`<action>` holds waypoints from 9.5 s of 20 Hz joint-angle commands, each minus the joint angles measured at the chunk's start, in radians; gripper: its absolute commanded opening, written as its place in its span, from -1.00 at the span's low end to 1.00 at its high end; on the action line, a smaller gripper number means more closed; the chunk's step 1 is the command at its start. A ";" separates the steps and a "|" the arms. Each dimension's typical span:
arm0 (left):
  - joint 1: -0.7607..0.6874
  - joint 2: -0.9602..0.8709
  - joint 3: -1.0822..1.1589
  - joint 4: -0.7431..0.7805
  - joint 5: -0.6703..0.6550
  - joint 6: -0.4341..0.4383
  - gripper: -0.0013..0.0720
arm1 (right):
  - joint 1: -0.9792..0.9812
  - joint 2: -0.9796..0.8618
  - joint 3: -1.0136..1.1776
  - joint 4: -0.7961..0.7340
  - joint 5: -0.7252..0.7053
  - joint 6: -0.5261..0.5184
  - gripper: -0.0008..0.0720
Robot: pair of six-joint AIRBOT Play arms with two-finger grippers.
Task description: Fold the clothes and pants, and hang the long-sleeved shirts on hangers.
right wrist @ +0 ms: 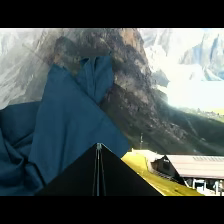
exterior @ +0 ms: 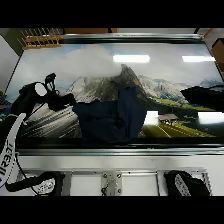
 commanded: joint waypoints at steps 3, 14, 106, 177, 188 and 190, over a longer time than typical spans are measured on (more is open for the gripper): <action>0.101 -0.161 -0.069 -0.340 0.045 0.158 0.78 | 0.008 -0.035 -0.009 -0.001 0.042 0.000 -0.94; 0.046 -0.188 0.045 -0.346 0.049 0.203 -0.94 | 0.208 -0.406 -0.149 -0.108 -0.111 0.000 0.41; 0.085 -0.017 -0.195 -0.229 0.007 0.374 -0.94 | 0.027 -0.255 -0.602 -0.072 -0.502 0.592 0.82; -0.183 0.540 -0.742 -0.283 0.055 0.066 0.58 | 0.096 -0.045 -0.024 -0.398 0.174 0.288 -0.95; -0.258 0.403 -0.592 -0.272 -0.031 0.078 -0.94 | 0.096 -0.044 -0.022 -0.399 0.158 0.284 -0.95; -0.193 0.489 -0.470 -0.272 -0.102 0.081 -0.94 | 0.092 -0.040 0.016 -0.399 0.109 0.284 -0.95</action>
